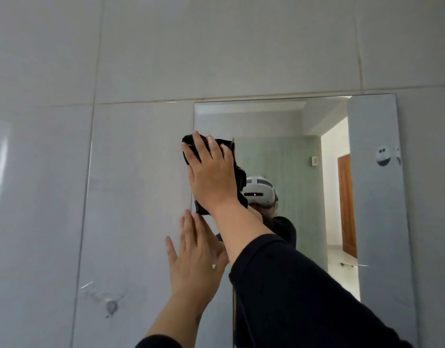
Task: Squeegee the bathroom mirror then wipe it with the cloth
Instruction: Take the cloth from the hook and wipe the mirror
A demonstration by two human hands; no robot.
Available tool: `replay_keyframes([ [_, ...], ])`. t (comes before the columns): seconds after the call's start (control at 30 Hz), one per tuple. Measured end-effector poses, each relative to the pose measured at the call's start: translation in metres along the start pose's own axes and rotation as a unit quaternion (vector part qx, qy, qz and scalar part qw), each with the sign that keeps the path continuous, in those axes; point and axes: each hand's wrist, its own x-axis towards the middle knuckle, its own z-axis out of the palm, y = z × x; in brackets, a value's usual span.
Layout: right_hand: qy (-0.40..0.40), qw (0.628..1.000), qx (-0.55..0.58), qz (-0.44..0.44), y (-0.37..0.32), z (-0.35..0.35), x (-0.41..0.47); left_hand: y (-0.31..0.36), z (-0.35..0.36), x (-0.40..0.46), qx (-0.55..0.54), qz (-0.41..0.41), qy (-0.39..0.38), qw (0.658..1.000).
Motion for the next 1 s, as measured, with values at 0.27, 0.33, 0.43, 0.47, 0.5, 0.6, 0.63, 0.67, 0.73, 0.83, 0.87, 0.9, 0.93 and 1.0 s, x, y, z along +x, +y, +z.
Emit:
replay_keyframes([
  [0.27, -0.001, 0.997, 0.013, -0.079, 0.032, -0.012, -0.032, 0.009, -0.002, -0.006, -0.063, -0.034, 0.009, 0.997],
  [0.33, 0.001, 0.998, 0.008, -0.062, 0.048, -0.019, -0.039, 0.015, -0.003, -0.008, -0.073, -0.043, 0.017, 0.996],
  [0.43, 0.008, 1.0, -0.006, -0.028, 0.077, -0.031, -0.049, 0.025, -0.002, -0.012, -0.079, -0.039, 0.033, 0.996],
  [0.47, 0.008, 1.0, -0.013, -0.02, 0.087, -0.035, -0.052, 0.028, -0.002, -0.013, -0.08, -0.036, 0.036, 0.995],
  [0.5, 0.007, 1.0, -0.022, -0.011, 0.098, -0.039, -0.056, 0.031, -0.001, -0.014, -0.081, -0.034, 0.037, 0.995],
  [0.6, 0.014, 0.998, -0.042, 0.035, 0.132, -0.052, -0.069, 0.037, 0.002, -0.017, -0.075, -0.032, 0.038, 0.996],
  [0.63, 0.019, 0.997, -0.045, 0.054, 0.144, -0.056, -0.074, 0.037, 0.003, -0.018, -0.07, -0.031, 0.038, 0.996],
  [0.67, 0.024, 0.996, -0.049, 0.074, 0.156, -0.06, -0.08, 0.037, 0.004, -0.019, -0.065, -0.03, 0.037, 0.997],
  [0.73, 0.033, 0.991, -0.063, 0.111, 0.177, -0.068, -0.092, 0.035, 0.008, -0.02, -0.057, -0.029, 0.037, 0.997],
  [0.83, 0.039, 0.985, -0.08, 0.151, 0.201, -0.077, -0.113, 0.03, 0.013, -0.022, -0.043, -0.034, 0.031, 0.998],
  [0.87, 0.042, 0.982, -0.083, 0.162, 0.206, -0.079, -0.12, 0.029, 0.014, -0.022, -0.039, -0.036, 0.026, 0.998],
  [0.9, 0.046, 0.98, -0.086, 0.174, 0.211, -0.081, -0.129, 0.029, 0.015, -0.022, -0.039, -0.038, 0.023, 0.998],
  [0.93, 0.051, 0.977, -0.088, 0.187, 0.215, -0.082, -0.138, 0.029, 0.016, -0.022, -0.04, -0.037, 0.023, 0.998],
  [1.0, 0.058, 0.969, -0.091, 0.221, 0.219, -0.084, -0.156, 0.028, 0.017, -0.021, -0.038, -0.036, 0.029, 0.998],
])
